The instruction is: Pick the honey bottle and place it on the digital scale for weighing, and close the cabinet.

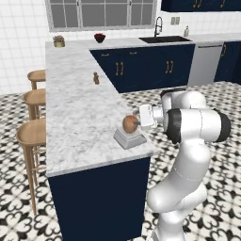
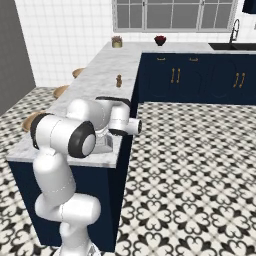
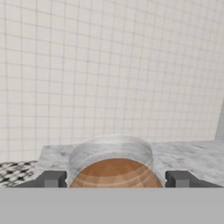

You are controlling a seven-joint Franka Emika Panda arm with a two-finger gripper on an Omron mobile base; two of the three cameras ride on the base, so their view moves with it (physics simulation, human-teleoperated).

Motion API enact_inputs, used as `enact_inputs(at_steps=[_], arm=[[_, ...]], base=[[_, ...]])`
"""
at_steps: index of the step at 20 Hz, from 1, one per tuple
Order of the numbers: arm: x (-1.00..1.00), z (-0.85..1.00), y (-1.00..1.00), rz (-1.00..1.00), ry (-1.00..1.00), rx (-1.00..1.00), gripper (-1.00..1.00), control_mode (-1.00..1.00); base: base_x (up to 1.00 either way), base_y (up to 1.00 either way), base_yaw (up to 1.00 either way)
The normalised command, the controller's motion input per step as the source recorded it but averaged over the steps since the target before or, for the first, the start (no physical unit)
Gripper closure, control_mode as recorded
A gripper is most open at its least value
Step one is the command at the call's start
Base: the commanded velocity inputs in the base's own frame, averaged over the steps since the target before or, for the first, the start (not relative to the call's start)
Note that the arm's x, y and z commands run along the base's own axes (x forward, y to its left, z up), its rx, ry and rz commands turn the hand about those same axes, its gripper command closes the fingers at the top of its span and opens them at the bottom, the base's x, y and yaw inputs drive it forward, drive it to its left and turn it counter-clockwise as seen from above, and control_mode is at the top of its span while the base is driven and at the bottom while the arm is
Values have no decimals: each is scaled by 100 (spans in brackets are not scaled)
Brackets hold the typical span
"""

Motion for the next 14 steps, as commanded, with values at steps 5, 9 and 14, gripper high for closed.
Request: enact_inputs(at_steps=[5,9,14], arm=[[6,-26,-1,0,0,-1,100,-100],[2,-27,0,0,0,-1,100,-100],[2,-16,0,0,0,-1,-100,-100]], base=[[0,0,0],[0,0,0],[0,0,0]])
